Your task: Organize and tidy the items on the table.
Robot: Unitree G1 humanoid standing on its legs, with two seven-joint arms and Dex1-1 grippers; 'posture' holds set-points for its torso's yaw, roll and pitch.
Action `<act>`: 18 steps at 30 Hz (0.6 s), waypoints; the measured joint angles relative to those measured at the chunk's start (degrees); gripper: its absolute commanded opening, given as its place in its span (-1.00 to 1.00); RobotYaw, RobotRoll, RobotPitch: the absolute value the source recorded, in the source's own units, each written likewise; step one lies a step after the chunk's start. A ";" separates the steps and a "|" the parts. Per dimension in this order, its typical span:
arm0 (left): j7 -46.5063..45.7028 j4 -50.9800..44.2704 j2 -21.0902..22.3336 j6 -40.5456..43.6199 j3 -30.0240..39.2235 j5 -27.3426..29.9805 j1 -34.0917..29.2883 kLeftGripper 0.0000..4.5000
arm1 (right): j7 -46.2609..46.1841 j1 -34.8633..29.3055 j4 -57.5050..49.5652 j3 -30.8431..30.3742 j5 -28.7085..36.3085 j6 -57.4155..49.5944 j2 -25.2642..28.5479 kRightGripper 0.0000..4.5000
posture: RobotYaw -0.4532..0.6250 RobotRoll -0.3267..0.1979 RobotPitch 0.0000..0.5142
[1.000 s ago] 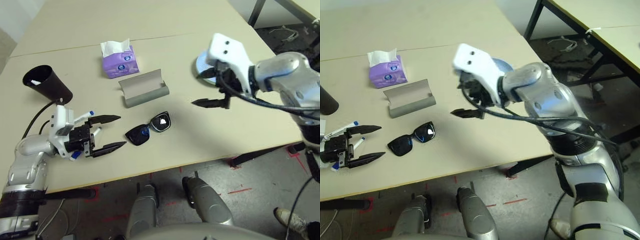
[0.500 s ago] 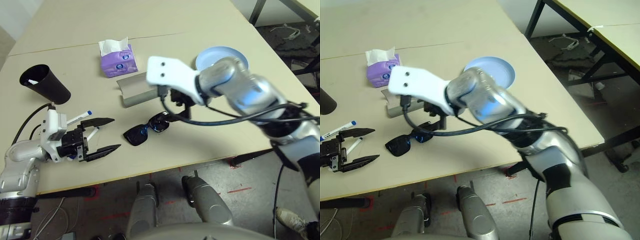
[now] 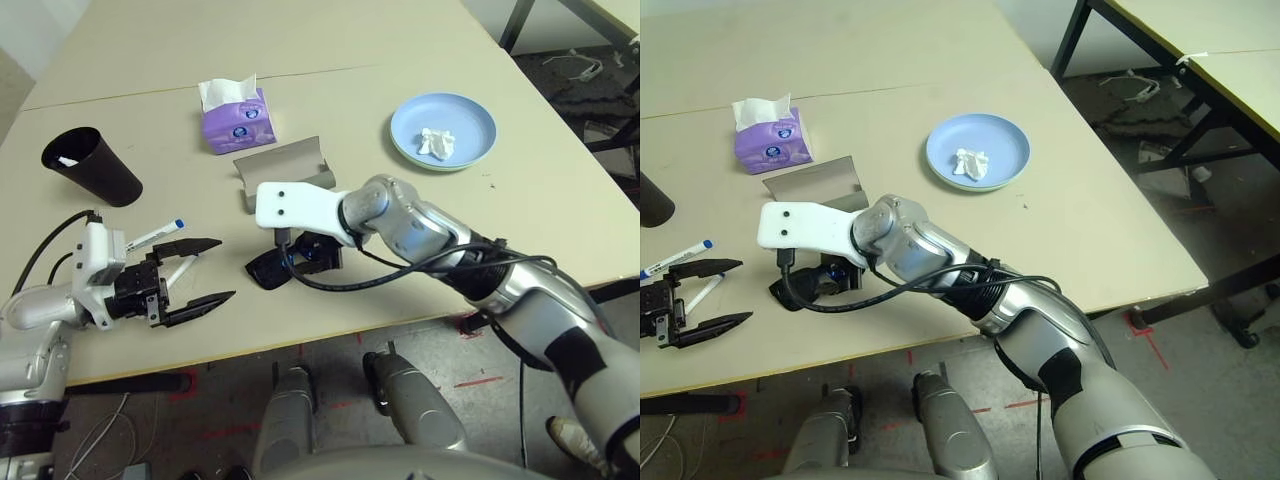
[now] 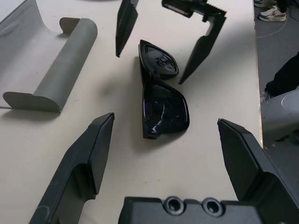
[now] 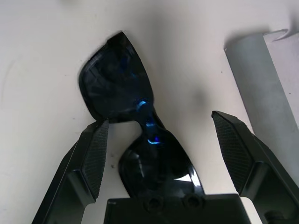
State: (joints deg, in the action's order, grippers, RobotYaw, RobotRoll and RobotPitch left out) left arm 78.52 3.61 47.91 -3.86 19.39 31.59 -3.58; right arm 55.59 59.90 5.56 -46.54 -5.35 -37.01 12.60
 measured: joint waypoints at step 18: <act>-1.58 -0.23 0.00 0.16 0.00 0.17 -0.01 1.00 | 3.85 -0.59 1.63 0.17 -4.50 3.43 -1.56 0.91 | -0.42 0.25 -0.05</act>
State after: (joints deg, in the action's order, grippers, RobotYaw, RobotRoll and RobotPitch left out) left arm 76.94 3.38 47.91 -3.71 19.39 31.77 -3.60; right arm 59.44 59.31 7.19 -46.38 -9.85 -33.58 11.04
